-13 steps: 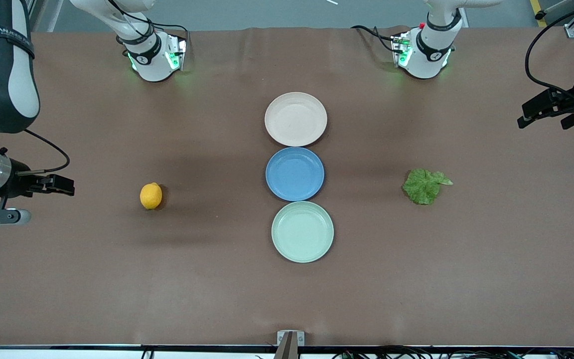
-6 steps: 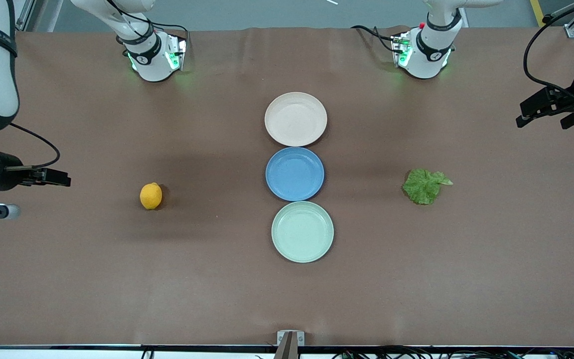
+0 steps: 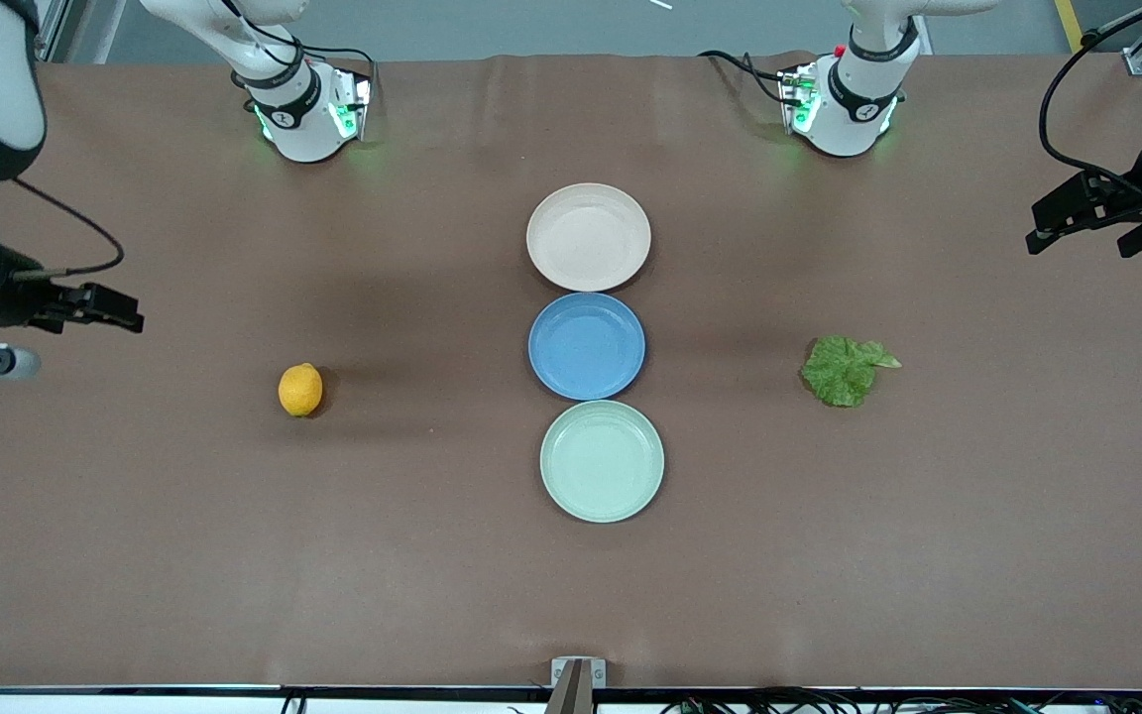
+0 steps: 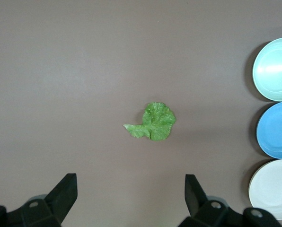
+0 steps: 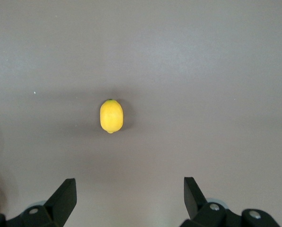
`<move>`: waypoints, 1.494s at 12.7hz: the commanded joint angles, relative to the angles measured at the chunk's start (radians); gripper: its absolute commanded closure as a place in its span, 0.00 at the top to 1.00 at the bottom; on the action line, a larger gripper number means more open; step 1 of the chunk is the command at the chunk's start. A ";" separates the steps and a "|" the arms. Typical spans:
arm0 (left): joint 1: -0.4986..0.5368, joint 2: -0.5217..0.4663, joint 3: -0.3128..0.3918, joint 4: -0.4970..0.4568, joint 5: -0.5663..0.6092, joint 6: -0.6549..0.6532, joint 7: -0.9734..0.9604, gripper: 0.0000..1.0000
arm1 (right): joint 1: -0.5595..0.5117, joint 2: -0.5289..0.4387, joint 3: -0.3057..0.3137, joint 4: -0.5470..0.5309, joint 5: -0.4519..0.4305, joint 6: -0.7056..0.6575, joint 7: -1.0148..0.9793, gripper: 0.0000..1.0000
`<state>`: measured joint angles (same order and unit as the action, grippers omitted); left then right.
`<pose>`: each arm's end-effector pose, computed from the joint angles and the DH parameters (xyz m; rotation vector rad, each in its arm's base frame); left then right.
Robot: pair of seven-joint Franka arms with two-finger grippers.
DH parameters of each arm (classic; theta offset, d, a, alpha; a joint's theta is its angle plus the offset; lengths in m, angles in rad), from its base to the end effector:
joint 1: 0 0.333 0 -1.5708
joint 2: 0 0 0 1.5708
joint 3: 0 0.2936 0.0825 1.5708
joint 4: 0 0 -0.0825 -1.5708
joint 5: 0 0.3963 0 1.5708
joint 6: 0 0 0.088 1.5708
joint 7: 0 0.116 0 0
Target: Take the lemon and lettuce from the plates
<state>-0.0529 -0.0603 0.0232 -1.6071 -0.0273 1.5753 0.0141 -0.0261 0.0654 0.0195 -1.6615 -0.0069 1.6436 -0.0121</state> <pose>0.5498 -0.0191 0.6096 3.1116 -0.0686 0.0440 0.5838 -0.0049 0.5176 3.1341 0.0099 -0.1307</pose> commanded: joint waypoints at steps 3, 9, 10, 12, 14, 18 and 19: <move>0.007 -0.006 -0.005 0.009 0.007 0.005 -0.003 1.00 | 0.029 -0.139 -0.044 -0.161 0.010 0.044 0.001 1.00; 0.007 -0.004 -0.003 0.009 0.004 0.009 -0.003 1.00 | 0.025 -0.154 -0.042 -0.155 0.010 0.024 -0.002 1.00; 0.007 -0.003 -0.002 0.009 0.006 0.014 -0.003 1.00 | 0.028 -0.156 -0.042 -0.155 0.008 0.024 -0.002 1.00; 0.005 0.005 -0.003 0.010 0.006 0.014 -0.006 1.00 | 0.028 -0.157 -0.041 -0.150 0.004 0.019 -0.002 1.00; 0.005 0.037 -0.003 0.071 0.004 0.014 -0.009 1.00 | 0.026 -0.183 -0.042 -0.150 0.004 0.002 -0.002 1.00; 0.007 0.042 -0.003 0.076 0.004 0.006 -0.009 1.00 | 0.028 -0.182 -0.041 -0.152 0.010 0.016 -0.003 1.00; 0.007 0.042 -0.003 0.075 0.004 0.006 -0.009 1.00 | 0.028 -0.182 -0.041 -0.153 0.013 0.019 -0.011 1.00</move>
<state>-0.0502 -0.0318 0.0237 -1.5593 -0.0274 1.5934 0.0130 -0.0037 -0.0940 -0.0187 -1.7871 -0.0067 1.6505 -0.0131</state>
